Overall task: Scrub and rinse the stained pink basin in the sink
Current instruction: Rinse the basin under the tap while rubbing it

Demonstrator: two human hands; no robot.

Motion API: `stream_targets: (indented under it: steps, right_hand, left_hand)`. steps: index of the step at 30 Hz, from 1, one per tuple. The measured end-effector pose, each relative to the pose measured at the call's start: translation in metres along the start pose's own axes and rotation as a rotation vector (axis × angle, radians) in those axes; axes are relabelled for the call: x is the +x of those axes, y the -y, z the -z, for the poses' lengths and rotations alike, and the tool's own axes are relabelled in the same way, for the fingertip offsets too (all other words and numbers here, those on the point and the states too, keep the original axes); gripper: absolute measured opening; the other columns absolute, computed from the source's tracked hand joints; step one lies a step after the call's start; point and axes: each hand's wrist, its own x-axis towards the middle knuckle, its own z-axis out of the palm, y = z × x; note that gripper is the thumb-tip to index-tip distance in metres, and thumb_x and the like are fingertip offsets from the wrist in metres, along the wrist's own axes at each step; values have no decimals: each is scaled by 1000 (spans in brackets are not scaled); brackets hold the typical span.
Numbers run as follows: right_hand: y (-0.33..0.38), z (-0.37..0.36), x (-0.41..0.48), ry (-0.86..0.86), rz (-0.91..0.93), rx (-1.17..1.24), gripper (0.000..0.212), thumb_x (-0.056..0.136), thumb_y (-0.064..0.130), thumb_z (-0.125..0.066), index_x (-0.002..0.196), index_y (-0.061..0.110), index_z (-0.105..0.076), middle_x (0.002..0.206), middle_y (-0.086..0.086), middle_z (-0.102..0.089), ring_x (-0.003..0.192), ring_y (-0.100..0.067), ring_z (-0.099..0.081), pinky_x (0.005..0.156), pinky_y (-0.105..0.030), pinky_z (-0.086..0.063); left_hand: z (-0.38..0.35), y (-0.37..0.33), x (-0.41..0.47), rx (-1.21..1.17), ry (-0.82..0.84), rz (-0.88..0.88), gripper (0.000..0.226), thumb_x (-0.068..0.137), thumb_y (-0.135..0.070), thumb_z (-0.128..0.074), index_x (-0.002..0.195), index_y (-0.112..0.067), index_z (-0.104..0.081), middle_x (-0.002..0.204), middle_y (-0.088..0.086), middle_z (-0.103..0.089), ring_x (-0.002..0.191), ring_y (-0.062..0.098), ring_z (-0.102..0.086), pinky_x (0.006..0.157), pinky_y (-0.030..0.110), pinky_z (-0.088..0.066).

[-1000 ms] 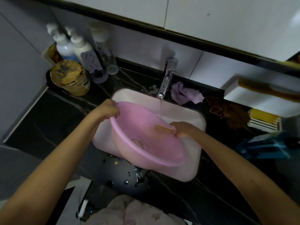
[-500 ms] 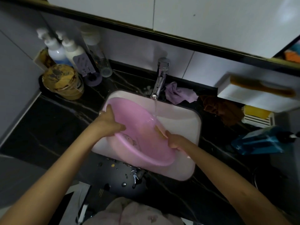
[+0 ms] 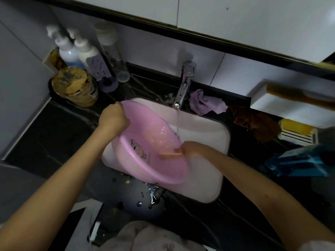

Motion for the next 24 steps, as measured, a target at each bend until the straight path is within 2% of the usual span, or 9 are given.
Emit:
stream_targets:
  steps: [2,6,9,12,15,17,18,21,24]
  right_hand:
    - [7,8,12,-247,22,-44,56,91,53,-49,124,9,-59,123,-11,-60,114,-30,-56,92,-34,-40]
    - [16,25,18,-492,164,-368,45,102,36,-27,138,16,-45,120,-17,-54,106,-31,-55,86,-36,-39]
    - [8,17,29,-352,101,-306,61,95,57,-37,120,6,-58,118,-16,-60,106,-30,-58,88,-35,-42]
    - [5,8,32,-145,79,-311,65,89,64,-42,118,9,-61,120,-14,-62,105,-30,-60,84,-31,-42]
    - [20,17,33,-274,132,-218,57,93,59,-37,104,9,-63,108,-12,-64,98,-27,-60,73,-27,-35]
    - [35,20,29,-494,212,-107,32,94,46,-46,89,19,-62,89,-6,-57,77,-23,-57,65,-25,-38]
    - [43,24,31,-620,250,-38,14,92,29,-54,91,21,-65,85,-3,-52,66,-22,-54,58,-24,-42]
    - [50,24,62,-571,388,221,67,66,-13,-69,124,20,-62,89,-12,-60,60,-27,-61,51,-29,-50]
    - [55,28,39,-433,163,141,52,78,11,-72,127,25,-59,96,-13,-63,69,-26,-63,57,-29,-47]
  left_hand:
    - [3,1,0,9,17,-25,53,83,-2,-55,134,1,-41,115,21,-56,104,34,-54,73,30,-37]
    - [6,1,-1,31,51,-33,58,82,-4,-56,137,-1,-37,102,16,-53,94,30,-52,71,30,-36]
    - [5,2,0,7,45,-14,59,82,-3,-56,138,-3,-37,95,11,-48,86,24,-48,70,29,-37]
    - [5,2,1,-6,54,-25,61,82,-4,-57,139,-3,-36,109,17,-55,94,28,-52,70,29,-38]
    - [2,1,0,-15,42,-11,64,82,-4,-58,141,-4,-33,116,17,-54,100,29,-53,72,29,-38]
    - [1,0,0,-1,28,-20,64,82,-4,-58,140,-2,-34,118,19,-54,106,33,-54,72,29,-39]
    - [1,0,0,6,22,-30,63,82,-4,-58,140,-2,-34,118,20,-54,106,34,-54,72,30,-38]
    - [-1,3,1,24,16,-31,63,81,-4,-57,139,0,-34,116,21,-55,105,34,-55,72,30,-38]
    - [-2,5,1,40,25,-26,64,81,-4,-57,140,-1,-34,115,20,-55,105,34,-55,72,31,-39]
